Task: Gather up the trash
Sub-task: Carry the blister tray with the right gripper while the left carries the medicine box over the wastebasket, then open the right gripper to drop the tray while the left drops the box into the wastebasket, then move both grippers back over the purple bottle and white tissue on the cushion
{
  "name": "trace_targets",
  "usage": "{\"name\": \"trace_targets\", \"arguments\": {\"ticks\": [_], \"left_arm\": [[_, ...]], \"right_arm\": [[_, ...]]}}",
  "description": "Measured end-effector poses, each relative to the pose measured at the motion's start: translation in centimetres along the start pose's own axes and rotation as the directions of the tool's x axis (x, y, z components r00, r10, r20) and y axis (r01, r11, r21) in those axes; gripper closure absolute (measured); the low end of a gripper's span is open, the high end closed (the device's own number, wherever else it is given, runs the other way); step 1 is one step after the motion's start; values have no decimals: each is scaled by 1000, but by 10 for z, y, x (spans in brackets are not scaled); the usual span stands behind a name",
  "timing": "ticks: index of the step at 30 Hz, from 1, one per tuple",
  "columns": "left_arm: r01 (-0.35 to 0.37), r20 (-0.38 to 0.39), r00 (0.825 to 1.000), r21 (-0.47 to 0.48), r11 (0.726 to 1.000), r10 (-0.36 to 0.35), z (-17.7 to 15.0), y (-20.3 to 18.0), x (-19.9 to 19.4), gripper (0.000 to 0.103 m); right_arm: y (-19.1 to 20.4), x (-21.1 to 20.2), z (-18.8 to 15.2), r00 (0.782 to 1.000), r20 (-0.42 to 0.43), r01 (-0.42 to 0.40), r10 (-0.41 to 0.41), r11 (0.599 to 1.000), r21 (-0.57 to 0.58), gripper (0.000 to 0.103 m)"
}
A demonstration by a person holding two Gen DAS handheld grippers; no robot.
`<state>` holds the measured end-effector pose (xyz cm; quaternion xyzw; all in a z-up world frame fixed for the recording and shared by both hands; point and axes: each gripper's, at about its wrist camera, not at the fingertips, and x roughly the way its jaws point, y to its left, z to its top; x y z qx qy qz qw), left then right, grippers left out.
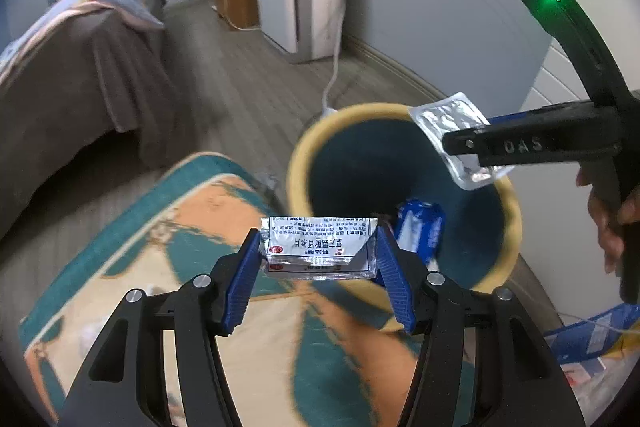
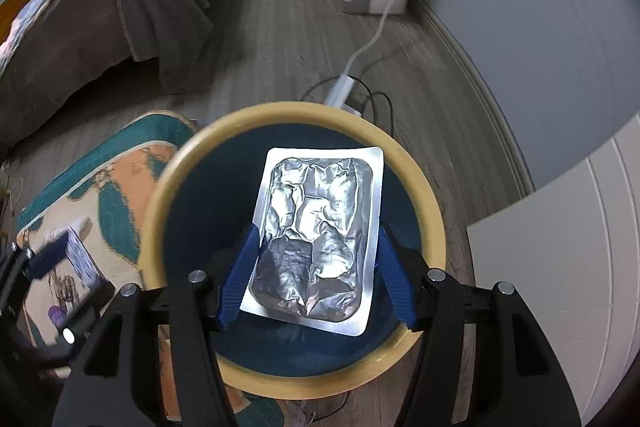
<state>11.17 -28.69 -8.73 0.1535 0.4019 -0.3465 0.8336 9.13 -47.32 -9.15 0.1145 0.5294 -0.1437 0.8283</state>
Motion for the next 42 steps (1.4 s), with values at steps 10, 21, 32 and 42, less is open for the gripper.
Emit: {"name": "trace_targets", "arguments": {"ticks": [10,21,32,42], "left_arm": [[47,9,999,17,999,-47,11,-25,25,25],[-70,2,998,6,998,70,0,-2,-3,9],[-177,37,983,-93,980,181,-34,53,-87,7],[-279,46,954,-232,932,297,-80,118,-162,7]], "right_arm": [[-17,4,2,999,27,-33,30,995,99,26],[8,-6,5,998,56,-13,12,1000,19,8],[63,-42,-4,993,113,-25,37,994,-103,6],[143,-53,-25,993,73,-75,95,968,-239,6]]}}
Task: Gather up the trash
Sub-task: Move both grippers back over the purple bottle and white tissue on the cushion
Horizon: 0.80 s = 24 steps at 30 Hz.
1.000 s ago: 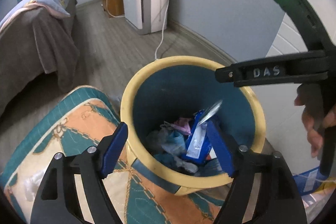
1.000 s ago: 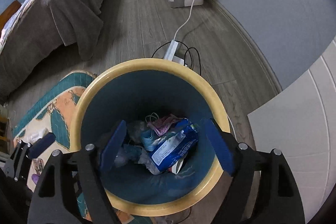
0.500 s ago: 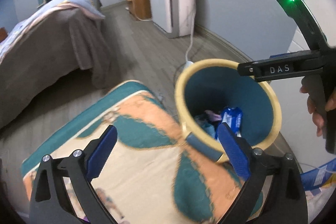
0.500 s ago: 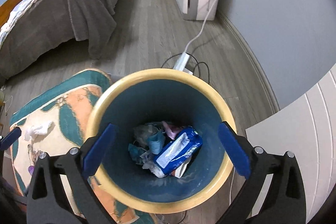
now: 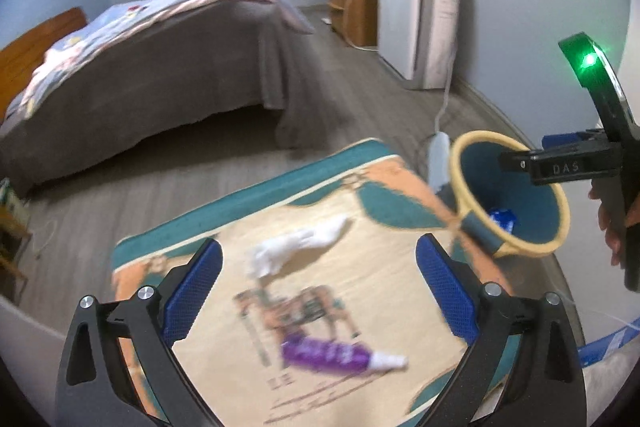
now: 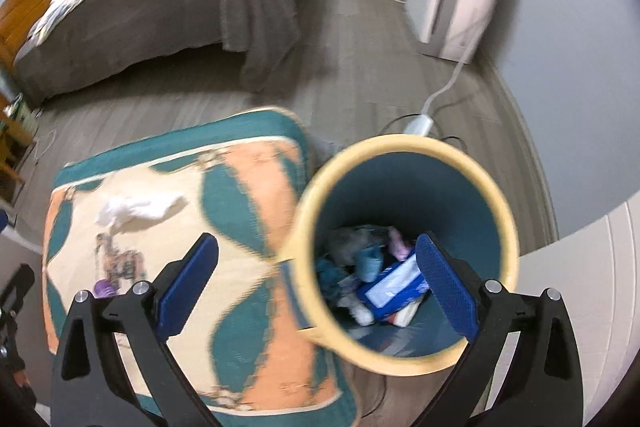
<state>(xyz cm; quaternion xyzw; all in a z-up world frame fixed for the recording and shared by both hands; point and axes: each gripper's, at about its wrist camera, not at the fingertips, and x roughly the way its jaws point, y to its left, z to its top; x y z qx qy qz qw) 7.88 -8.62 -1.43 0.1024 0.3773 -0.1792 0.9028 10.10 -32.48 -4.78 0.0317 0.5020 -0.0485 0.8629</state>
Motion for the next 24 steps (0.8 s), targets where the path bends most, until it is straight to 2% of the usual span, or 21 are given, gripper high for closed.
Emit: {"name": "trace_targets", "arguments": {"ticks": [6,14,20,24], "left_arm": [[-38,-21,999,-86,996,37,-22,45,-9,6],[-96,-39,995,-98,991,93,-33,78,-3,6],[-133,-71,989,-106,985,126,-39,97,11,6],[-153,-94,986,-146,977,140,-41,115,18,6]], "right_arm": [[57,3,-2,1000,-5,-16,16,992,-126,6],[113,23,-16,996,-62,-72,61,975,-209,6],[156,46,-31,992,-107,-94,64,947,-307,6],[178,57,-41,989,-123,-117,77,926,-360,6]]}}
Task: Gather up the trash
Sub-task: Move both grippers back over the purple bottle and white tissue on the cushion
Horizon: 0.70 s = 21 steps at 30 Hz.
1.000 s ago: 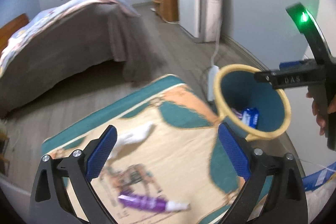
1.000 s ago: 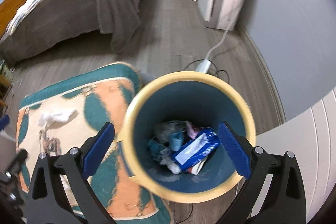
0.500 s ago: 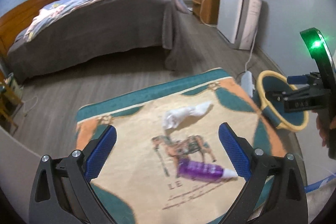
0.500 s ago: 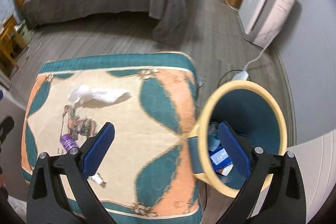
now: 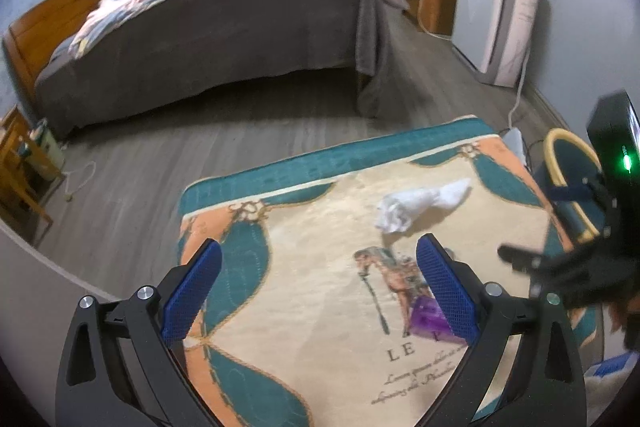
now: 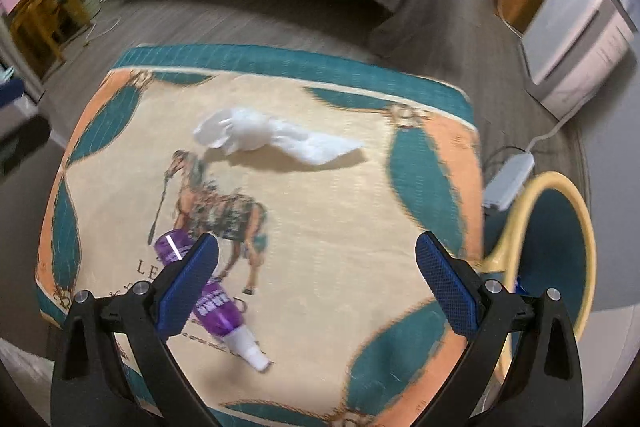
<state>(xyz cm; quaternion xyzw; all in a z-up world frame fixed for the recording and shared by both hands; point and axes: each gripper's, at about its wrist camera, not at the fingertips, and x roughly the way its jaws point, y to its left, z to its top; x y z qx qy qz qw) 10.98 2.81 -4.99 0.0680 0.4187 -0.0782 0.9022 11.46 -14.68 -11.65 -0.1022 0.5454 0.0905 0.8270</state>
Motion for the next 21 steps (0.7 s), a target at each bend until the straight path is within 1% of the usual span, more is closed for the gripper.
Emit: {"name": "trace_targets", "arguments": {"ticks": [2,4,8,11,15,19,21], "left_arm": [[7,-7,1000,-36,999,-7,1,9,4,6],[0,-11,1000,-52,999,-1,2,14,8,6],[-30,-21,999,-70,997,28,3,23,17,6],[-44,-33,999,-94,995,41,3,30,24,6],[-71,-56,996,-94,993,66,2,34,32,6],[-77,-73,995,-91,993,71,0,35,39,6],[-75,-77,995,-98,992,68,0,36,40,6]], "right_arm": [[9,6,0,1000,-16,14,-14,999,-46,6],[18,9,-1,1000,-15,13,-14,996,-86,6],[29,15,-7,999,-25,-25,22,992,-126,6],[35,23,-11,998,-43,-51,46,990,-135,6],[44,31,-15,994,-62,-94,86,986,-138,6],[60,38,-18,993,-75,-103,90,976,-191,6],[65,41,-18,992,-81,-114,99,974,-198,6]]}}
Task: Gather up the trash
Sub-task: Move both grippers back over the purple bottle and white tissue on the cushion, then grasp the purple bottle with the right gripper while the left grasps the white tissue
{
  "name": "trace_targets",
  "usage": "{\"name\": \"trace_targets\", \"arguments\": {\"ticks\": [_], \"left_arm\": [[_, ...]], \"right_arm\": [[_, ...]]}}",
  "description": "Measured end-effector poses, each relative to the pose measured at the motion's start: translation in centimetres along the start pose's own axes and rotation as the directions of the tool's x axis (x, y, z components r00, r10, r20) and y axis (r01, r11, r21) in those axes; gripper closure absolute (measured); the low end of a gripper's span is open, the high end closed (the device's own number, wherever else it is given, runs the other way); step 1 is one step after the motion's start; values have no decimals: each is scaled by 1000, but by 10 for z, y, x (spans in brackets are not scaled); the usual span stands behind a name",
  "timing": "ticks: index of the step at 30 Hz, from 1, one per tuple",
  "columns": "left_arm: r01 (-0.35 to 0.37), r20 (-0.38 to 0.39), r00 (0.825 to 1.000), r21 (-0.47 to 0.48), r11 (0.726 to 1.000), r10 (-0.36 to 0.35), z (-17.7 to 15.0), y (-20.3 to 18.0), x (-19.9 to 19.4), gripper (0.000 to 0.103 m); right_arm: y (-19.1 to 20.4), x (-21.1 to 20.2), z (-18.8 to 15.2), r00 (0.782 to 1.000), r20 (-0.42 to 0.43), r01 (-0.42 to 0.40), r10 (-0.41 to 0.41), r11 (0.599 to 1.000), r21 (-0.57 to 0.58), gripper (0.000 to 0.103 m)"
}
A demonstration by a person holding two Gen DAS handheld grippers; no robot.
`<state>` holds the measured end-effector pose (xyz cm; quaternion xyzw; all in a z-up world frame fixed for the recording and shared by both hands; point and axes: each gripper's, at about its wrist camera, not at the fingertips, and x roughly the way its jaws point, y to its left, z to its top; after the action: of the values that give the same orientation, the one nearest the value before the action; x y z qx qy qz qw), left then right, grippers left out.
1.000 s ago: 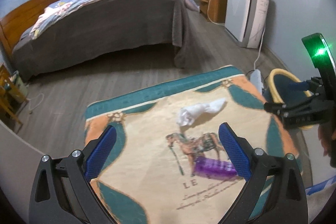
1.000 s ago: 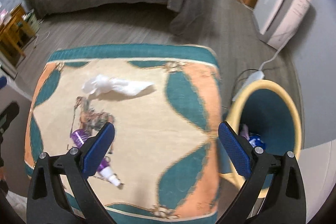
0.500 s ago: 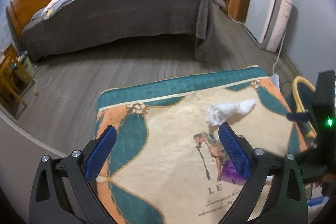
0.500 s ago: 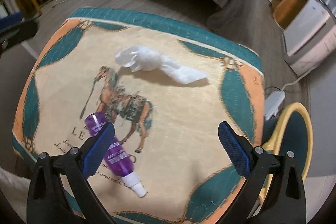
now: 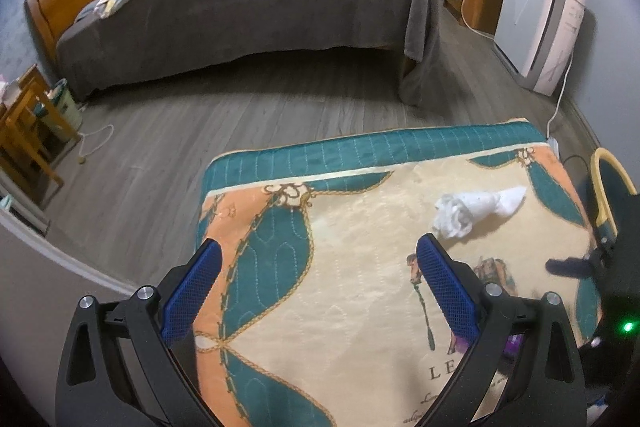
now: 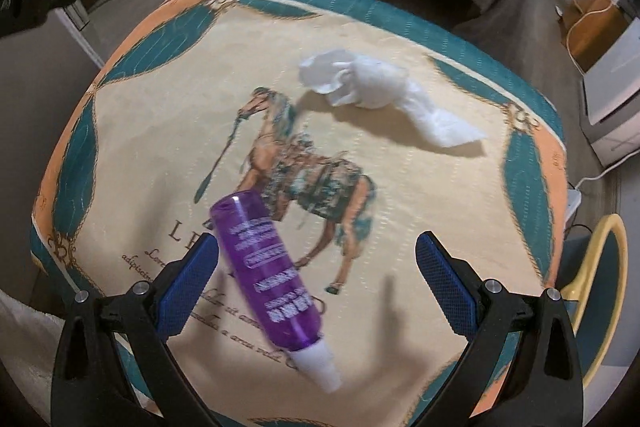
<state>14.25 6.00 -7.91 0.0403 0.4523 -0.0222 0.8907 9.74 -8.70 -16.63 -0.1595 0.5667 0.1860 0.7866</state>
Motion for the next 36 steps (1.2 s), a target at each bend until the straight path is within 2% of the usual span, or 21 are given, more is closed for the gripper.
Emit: {"name": "trace_targets", "arguments": {"ticks": [5,9,11,13,15,19,24,30,34,35,36], "left_arm": [[-1,-13,1000,-16,1000,1,0,3,5,6],[-2,-23,1000,-19,1000,2,0,4,9,6],[-6,-28,1000,-19,1000,5,-1,4,11,6],[-3,-33,999,-20,1000,2,-1,3,13,6],[-3,-35,999,-16,1000,2,-1,1,16,6],[-1,-49,999,14,1000,1,-2,-12,27,6],[43,-90,995,60,997,-38,-7,-37,50,6],[143,-77,988,133,981,-133,-2,-80,67,8],[181,-51,983,173,968,-175,3,-107,73,8],[199,-45,980,164,966,-194,5,-112,75,8],[214,-45,977,157,964,-210,6,-115,77,9]], "right_arm": [[5,7,2,1000,-8,-15,15,1000,4,9],[9,13,1,999,-29,-42,42,999,-7,29],[13,13,-1,998,-32,-46,45,999,-28,43],[13,14,-3,997,-41,-60,58,998,-37,64],[9,17,-4,996,-58,-68,67,997,-27,71],[-8,13,-3,997,-44,-60,61,998,23,71],[-52,8,-3,1000,-12,3,-1,987,160,71],[-112,1,-13,996,3,87,-94,928,362,71],[-128,1,-21,993,-2,106,-114,911,398,71],[-130,2,-22,994,-1,104,-113,911,400,70],[-132,2,-23,993,-3,106,-114,910,401,60]]}}
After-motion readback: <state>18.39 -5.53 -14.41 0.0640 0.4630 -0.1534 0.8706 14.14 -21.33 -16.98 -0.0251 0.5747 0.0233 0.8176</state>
